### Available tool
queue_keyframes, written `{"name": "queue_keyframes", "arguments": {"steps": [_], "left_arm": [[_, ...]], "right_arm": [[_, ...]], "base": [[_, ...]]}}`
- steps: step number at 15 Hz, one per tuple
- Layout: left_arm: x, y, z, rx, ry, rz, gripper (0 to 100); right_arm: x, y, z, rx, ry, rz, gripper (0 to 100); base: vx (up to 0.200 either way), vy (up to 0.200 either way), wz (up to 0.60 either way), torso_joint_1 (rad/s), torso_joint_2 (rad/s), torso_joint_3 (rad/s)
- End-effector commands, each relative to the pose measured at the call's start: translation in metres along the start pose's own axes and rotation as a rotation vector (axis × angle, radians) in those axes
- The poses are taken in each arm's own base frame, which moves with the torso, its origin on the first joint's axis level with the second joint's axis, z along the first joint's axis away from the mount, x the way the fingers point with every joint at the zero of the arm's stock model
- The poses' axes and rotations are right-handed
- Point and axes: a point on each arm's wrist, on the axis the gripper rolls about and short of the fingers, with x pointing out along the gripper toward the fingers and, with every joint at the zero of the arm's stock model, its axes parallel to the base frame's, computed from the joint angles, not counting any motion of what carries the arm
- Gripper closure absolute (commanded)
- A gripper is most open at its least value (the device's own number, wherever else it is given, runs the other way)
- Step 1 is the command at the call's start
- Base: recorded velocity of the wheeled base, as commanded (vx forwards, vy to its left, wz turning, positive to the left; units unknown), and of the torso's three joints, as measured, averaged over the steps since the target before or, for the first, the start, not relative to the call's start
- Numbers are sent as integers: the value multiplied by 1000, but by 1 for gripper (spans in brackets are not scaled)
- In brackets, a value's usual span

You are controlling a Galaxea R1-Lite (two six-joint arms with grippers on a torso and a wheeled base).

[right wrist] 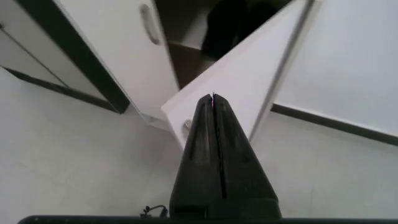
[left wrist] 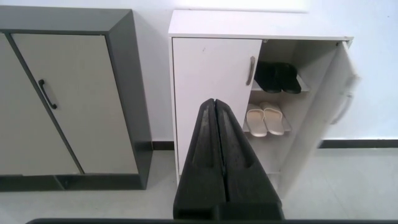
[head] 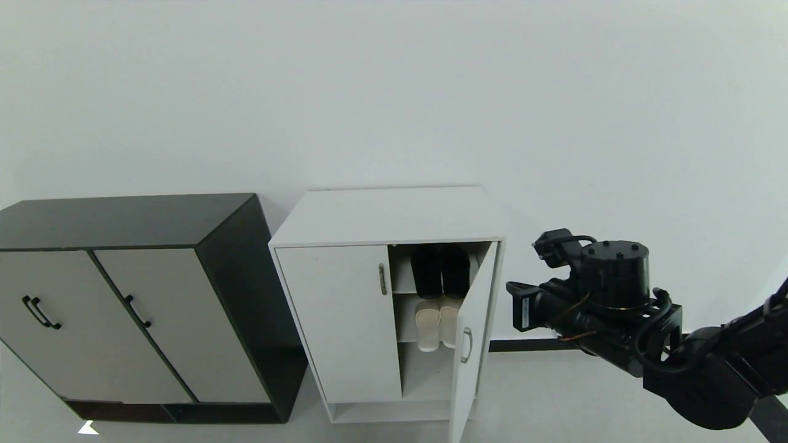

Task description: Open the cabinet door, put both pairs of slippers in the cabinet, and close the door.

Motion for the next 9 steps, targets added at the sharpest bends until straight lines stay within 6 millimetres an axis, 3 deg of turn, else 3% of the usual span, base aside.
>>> {"name": "queue_keyframes", "arguments": {"steps": [1, 7, 9], "left_arm": [[0, 0, 0, 0, 1, 1, 100], [0, 0, 0, 1, 1, 1, 100], [0, 0, 0, 1, 1, 1, 100]], "right_arm": [[-9, 5, 9, 3, -33, 19, 100], [-13, 16, -1, 42, 10, 111, 100], [-11, 21, -5, 62, 26, 136, 100]], "base": [[0, 0, 0, 0, 0, 0], [0, 0, 0, 0, 0, 0], [200, 0, 0, 0, 5, 0]]}}
